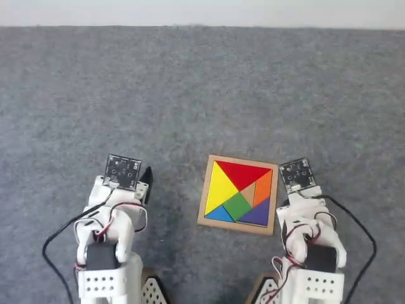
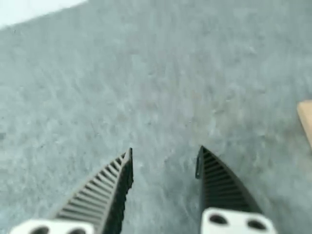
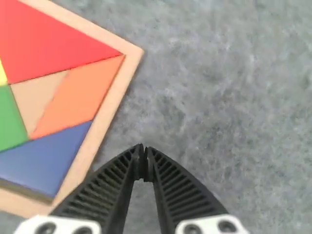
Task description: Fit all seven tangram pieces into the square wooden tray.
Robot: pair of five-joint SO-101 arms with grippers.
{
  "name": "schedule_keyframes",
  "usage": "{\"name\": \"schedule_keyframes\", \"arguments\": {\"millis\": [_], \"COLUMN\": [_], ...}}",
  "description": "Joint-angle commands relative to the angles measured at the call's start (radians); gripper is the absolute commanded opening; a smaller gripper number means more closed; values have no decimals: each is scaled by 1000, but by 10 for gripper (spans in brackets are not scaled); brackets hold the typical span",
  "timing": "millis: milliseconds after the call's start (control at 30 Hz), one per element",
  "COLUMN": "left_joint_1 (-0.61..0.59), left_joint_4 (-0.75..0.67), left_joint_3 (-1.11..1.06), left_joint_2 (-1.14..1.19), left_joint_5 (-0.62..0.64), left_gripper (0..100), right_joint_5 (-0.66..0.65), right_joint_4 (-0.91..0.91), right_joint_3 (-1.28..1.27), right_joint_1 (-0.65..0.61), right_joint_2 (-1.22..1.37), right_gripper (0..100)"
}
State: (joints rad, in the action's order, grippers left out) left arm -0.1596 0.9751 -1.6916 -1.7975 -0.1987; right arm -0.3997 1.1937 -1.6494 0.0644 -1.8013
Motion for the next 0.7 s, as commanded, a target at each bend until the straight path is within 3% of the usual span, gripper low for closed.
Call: {"name": "schedule_keyframes", "arguments": {"millis": [0,133,267,667], "left_joint_1": [-11,-11,-8,-8], "left_joint_4": [61,163,267,264], "left_joint_3": [7,7,7,7], "left_joint_2": [12,25,25,23], "left_joint_5": [-15,-17,-15,-17], "left_gripper": [199,199,199,199], "right_joint_5": [-18,-18,-18,-18], "right_joint_4": [-42,-47,-27,-12], "right_joint_3": [-26,-34,-34,-34], "right_joint_1": [94,185,196,194], "right_joint_2": [-12,-10,-8,-12], "right_gripper": [10,10,10,10]}}
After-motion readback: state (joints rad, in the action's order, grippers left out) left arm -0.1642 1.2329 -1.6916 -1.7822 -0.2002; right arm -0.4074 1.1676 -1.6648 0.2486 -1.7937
